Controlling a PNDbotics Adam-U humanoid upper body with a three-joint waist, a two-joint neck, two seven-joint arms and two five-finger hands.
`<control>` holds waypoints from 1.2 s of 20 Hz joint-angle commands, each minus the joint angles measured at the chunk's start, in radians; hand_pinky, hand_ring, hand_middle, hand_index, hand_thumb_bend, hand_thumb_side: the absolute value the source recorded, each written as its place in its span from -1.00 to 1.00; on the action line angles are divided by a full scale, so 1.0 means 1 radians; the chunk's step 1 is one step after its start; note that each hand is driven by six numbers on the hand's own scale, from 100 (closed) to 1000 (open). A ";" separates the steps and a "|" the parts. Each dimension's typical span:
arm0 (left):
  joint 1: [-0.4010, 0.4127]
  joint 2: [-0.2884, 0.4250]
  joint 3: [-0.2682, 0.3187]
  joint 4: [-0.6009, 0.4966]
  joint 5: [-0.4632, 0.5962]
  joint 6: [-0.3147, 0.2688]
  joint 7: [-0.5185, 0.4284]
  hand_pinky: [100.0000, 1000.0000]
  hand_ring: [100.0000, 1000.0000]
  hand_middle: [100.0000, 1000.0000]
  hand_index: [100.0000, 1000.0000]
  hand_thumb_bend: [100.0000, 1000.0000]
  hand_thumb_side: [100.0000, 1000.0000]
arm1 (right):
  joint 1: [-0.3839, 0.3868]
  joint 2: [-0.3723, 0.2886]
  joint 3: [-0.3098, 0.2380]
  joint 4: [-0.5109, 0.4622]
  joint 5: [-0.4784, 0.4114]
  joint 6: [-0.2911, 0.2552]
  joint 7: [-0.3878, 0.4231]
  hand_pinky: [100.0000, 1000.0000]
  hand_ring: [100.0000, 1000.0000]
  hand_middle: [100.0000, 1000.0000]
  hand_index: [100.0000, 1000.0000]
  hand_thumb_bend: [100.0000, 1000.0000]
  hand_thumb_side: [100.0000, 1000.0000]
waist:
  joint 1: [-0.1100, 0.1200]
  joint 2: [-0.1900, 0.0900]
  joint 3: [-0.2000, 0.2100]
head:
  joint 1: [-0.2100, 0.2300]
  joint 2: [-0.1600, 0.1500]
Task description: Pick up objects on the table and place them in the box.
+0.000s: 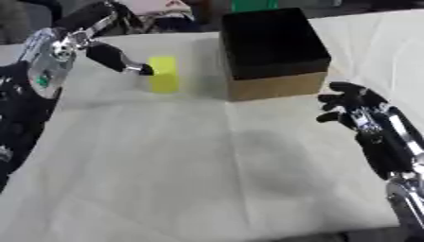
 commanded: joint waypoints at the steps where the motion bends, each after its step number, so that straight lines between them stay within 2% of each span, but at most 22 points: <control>1: -0.032 0.003 0.020 0.036 -0.043 -0.019 0.010 0.42 0.31 0.30 0.50 0.66 -0.08 | -0.011 -0.017 0.001 -0.016 -0.004 -0.001 0.005 0.21 0.63 0.00 0.60 -1.00 0.12 | 0.000 -0.018 -0.006 | 0.007 -0.014; 11: -0.038 -0.016 0.039 0.087 -0.132 -0.003 0.083 0.41 0.31 0.32 0.51 0.68 -0.26 | -0.015 -0.016 0.003 -0.014 -0.004 -0.001 0.006 0.21 0.63 0.00 0.60 -1.00 0.13 | 0.007 -0.014 -0.026 | 0.008 -0.022; 14: -0.036 -0.014 0.042 0.093 -0.148 0.003 0.115 0.39 0.26 0.26 0.48 0.63 -0.45 | -0.016 -0.016 0.004 -0.015 -0.004 -0.001 0.005 0.21 0.63 0.00 0.60 -1.00 0.13 | 0.007 -0.013 -0.031 | 0.008 -0.025; 18: -0.036 -0.015 0.045 0.104 -0.165 0.011 0.152 0.37 0.24 0.23 0.45 0.56 -0.61 | -0.018 -0.017 0.005 -0.016 -0.003 0.000 0.006 0.21 0.63 0.00 0.60 -1.00 0.14 | 0.006 -0.010 -0.037 | 0.008 -0.027; 24: -0.034 -0.022 0.049 0.117 -0.181 0.014 0.174 0.36 0.21 0.19 0.42 0.51 -0.62 | -0.022 -0.016 0.008 -0.017 -0.002 0.000 0.008 0.21 0.63 0.00 0.60 -1.00 0.15 | 0.008 -0.003 -0.049 | 0.009 -0.032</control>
